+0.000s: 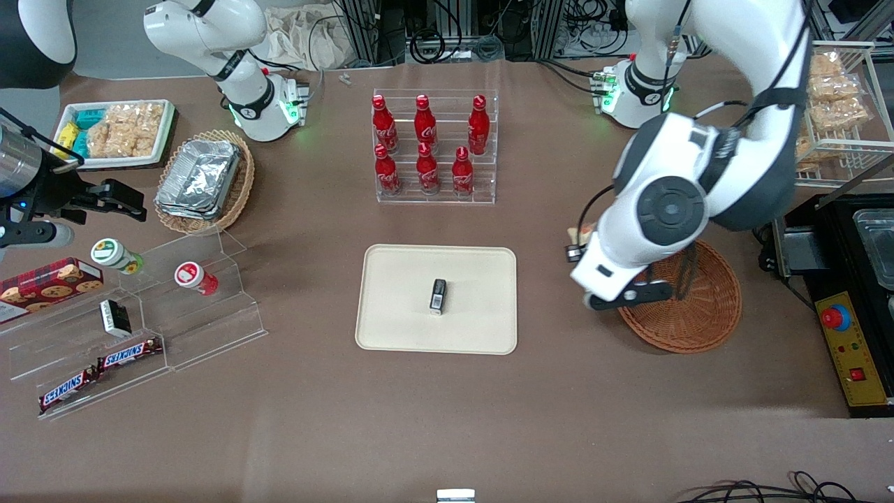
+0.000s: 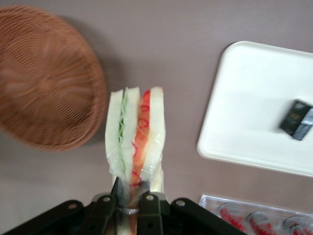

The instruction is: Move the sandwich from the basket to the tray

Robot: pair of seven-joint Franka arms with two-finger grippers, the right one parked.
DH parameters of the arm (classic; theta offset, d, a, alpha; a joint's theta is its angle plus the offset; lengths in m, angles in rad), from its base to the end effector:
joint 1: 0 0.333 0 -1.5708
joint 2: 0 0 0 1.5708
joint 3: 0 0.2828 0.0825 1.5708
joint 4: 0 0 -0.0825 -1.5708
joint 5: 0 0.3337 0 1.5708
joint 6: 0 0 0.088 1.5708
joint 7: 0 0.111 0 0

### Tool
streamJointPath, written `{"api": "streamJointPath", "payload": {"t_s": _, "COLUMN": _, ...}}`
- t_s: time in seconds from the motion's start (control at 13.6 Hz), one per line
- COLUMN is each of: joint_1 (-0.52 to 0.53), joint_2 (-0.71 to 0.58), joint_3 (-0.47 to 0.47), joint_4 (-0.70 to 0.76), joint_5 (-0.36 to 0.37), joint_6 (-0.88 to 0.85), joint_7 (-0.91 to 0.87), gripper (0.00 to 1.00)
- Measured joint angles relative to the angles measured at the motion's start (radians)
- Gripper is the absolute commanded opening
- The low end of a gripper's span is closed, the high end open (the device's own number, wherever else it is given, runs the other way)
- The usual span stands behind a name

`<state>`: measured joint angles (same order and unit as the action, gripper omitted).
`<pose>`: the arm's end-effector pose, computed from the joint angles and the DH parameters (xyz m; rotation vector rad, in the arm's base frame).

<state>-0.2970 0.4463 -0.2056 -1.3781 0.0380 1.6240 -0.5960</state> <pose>0.5403 -0.2694 0.4267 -3.0686 -0.1518 0.2934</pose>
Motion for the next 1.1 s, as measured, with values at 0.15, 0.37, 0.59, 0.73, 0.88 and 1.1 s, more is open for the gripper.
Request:
{"api": "streamJointPath", "payload": {"t_s": 0.15, "joint_1": -0.06, "joint_2": 0.055, "joint_3": -0.002, "joint_4": -0.001, "joint_5": 0.001, "joint_6": 0.077, "joint_7": -0.001, "gripper": 0.0}}
{"api": "streamJointPath", "payload": {"t_s": 0.37, "joint_1": -0.122, "joint_2": 0.146, "joint_3": -0.002, "joint_4": -0.003, "joint_5": 0.001, "joint_6": 0.223, "joint_7": -0.004, "gripper": 0.0}}
{"api": "streamJointPath", "payload": {"t_s": 0.59, "joint_1": -0.144, "joint_2": 0.238, "joint_3": -0.002, "joint_4": -0.004, "joint_5": 0.009, "joint_6": 0.343, "joint_7": -0.004, "gripper": 0.0}}
{"api": "streamJointPath", "payload": {"t_s": 0.73, "joint_1": -0.149, "joint_2": 0.292, "joint_3": -0.002, "joint_4": -0.005, "joint_5": 0.012, "joint_6": 0.402, "joint_7": -0.003, "gripper": 0.08}}
{"api": "streamJointPath", "payload": {"t_s": 0.88, "joint_1": -0.149, "joint_2": 0.329, "joint_3": -0.002, "joint_4": -0.005, "joint_5": 0.012, "joint_6": 0.434, "joint_7": -0.002, "gripper": 0.5}}
{"api": "streamJointPath", "payload": {"t_s": 1.1, "joint_1": -0.149, "joint_2": 0.353, "joint_3": -0.001, "joint_4": -0.005, "joint_5": 0.006, "joint_6": 0.448, "joint_7": -0.008, "gripper": 1.0}}
